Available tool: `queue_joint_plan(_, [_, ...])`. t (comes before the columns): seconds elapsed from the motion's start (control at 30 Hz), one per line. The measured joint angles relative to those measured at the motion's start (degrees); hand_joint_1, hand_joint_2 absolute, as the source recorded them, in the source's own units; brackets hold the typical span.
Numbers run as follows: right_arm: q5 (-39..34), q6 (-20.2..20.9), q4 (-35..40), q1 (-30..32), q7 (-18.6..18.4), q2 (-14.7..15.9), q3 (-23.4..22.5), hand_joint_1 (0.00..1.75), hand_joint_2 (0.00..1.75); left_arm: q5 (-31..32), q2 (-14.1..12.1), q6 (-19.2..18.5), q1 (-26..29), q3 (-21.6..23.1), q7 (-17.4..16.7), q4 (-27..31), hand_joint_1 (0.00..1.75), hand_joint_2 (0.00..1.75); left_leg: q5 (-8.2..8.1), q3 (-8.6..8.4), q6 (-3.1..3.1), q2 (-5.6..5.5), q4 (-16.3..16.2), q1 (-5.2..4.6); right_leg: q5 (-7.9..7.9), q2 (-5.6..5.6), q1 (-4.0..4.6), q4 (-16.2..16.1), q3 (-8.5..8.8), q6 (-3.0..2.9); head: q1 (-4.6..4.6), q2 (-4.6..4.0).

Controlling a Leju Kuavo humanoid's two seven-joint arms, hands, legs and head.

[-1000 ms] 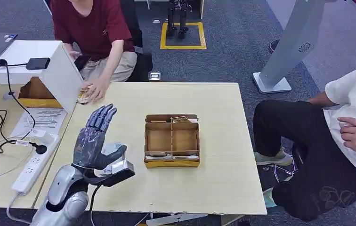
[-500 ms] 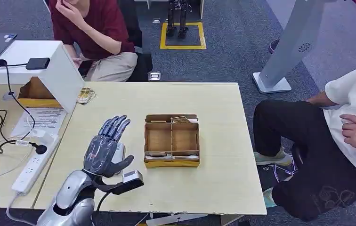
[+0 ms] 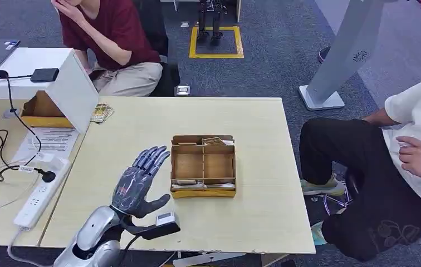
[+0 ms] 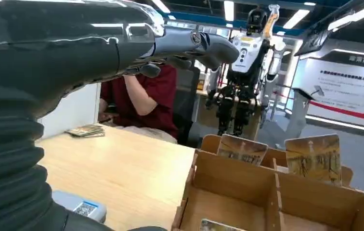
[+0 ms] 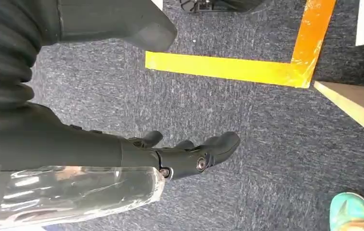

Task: Pass the card to the sensor for recognition and then transmit it.

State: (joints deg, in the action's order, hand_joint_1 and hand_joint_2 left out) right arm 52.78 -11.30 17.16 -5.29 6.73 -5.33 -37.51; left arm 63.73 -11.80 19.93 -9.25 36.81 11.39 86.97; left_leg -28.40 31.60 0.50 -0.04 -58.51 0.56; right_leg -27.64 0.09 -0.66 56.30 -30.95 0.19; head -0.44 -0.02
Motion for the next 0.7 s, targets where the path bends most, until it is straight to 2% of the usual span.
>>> queue_joint_plan(0.4, [0.2,0.02,0.0,-0.09,0.04,-0.02,-0.02,0.0,1.75,-0.11,0.42,0.31,-0.01,0.39,-0.17,-1.07,0.0,1.75,0.0,0.0,0.0,0.0,0.0,0.0,0.0,0.0,0.01,0.0,0.0,0.0,0.02,0.0])
queue_joint_plan(0.7, [0.52,0.15,0.0,-0.22,-0.33,-0.04,0.0,0.0,1.75,2.01,0.81,0.98,-0.21,0.98,-1.31,-2.88,0.0,1.75,0.0,0.0,0.0,0.0,0.0,0.0,0.0,0.0,0.0,0.0,-0.01,0.0,0.0,0.0])
